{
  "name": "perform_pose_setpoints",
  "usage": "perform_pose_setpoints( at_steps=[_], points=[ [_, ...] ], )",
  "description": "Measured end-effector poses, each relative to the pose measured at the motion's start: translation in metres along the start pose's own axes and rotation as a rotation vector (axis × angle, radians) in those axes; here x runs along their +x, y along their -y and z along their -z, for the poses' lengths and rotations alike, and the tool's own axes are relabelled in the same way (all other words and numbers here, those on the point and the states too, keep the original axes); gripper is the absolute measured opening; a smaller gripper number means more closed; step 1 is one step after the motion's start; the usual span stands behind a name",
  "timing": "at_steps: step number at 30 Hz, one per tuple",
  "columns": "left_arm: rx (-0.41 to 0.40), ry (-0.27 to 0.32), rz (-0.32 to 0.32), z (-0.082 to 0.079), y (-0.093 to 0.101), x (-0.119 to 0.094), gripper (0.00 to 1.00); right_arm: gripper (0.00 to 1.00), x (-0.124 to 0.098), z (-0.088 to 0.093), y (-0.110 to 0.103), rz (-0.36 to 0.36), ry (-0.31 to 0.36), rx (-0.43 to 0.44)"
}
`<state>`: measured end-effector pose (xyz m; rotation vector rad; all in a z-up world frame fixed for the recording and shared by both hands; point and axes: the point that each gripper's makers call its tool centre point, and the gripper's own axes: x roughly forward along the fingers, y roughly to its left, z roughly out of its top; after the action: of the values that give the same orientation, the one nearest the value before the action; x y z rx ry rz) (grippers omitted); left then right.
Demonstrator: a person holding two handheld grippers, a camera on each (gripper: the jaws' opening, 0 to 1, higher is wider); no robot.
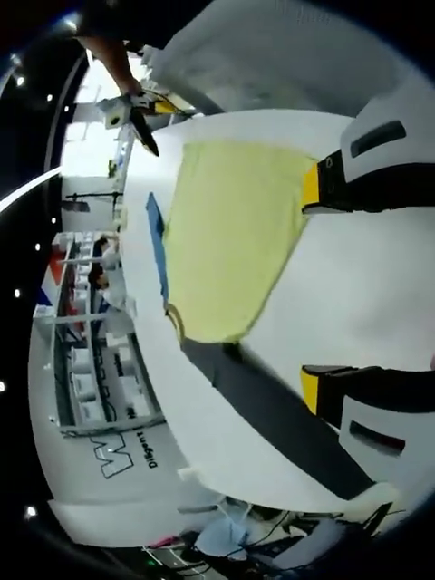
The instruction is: Fold the garment on the visible template until the final outline fits inside the template.
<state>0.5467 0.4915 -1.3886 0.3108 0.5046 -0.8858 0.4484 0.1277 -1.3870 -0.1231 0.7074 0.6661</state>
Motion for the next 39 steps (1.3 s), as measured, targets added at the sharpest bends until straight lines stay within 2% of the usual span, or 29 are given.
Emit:
perform_pose_setpoints(
  at_steps=[3,9,12,14,17,20,22,25,29,33,35,36,37,39],
  points=[
    [-0.001,-0.003,0.022,0.001,0.009,0.000,0.74,0.87,0.002,0.006,0.001,0.001,-0.024,0.002],
    [-0.009,-0.001,0.050,0.001,0.022,0.001,0.80,0.64,0.003,0.013,0.006,0.013,-0.052,0.015],
    [-0.013,-0.001,0.086,-0.001,0.037,0.001,0.83,0.49,0.004,0.018,0.009,0.026,-0.075,0.008],
    [-0.013,-0.008,0.113,0.000,0.047,0.002,0.81,0.42,0.005,0.020,0.011,0.030,-0.080,0.003],
    [0.002,-0.017,0.129,0.001,0.056,0.003,0.73,0.39,0.007,0.024,0.013,0.038,-0.097,0.001],
    [-0.012,-0.013,0.148,0.000,0.063,0.004,0.70,0.36,0.010,0.031,0.017,0.044,-0.120,0.002],
    [0.005,-0.017,0.173,-0.001,0.072,0.006,0.63,0.33,0.012,0.036,0.021,0.051,-0.137,0.004],
    [-0.008,-0.034,0.220,-0.001,0.085,0.009,0.49,0.30,0.015,0.043,0.023,0.057,-0.162,0.008],
    [-0.005,-0.080,0.248,0.007,0.096,0.014,0.33,0.25,0.018,0.049,0.026,0.057,-0.186,0.018],
    [-0.012,-0.109,0.245,0.019,0.098,0.020,0.29,0.23,0.021,0.051,0.028,0.072,-0.181,0.051],
    [0.029,-0.132,0.263,0.024,0.107,0.024,0.24,0.22,0.024,0.054,0.027,0.072,-0.188,0.066],
    [0.050,-0.131,0.278,0.025,0.112,0.025,0.21,0.20,0.025,0.051,0.027,0.073,-0.169,0.051],
    [0.068,-0.137,0.281,0.027,0.115,0.027,0.19,0.19,0.025,0.054,0.028,0.079,-0.186,0.057],
    [0.077,-0.143,0.280,0.029,0.116,0.029,0.16,0.19,0.024,0.052,0.028,0.076,-0.186,0.052]
  ],
)
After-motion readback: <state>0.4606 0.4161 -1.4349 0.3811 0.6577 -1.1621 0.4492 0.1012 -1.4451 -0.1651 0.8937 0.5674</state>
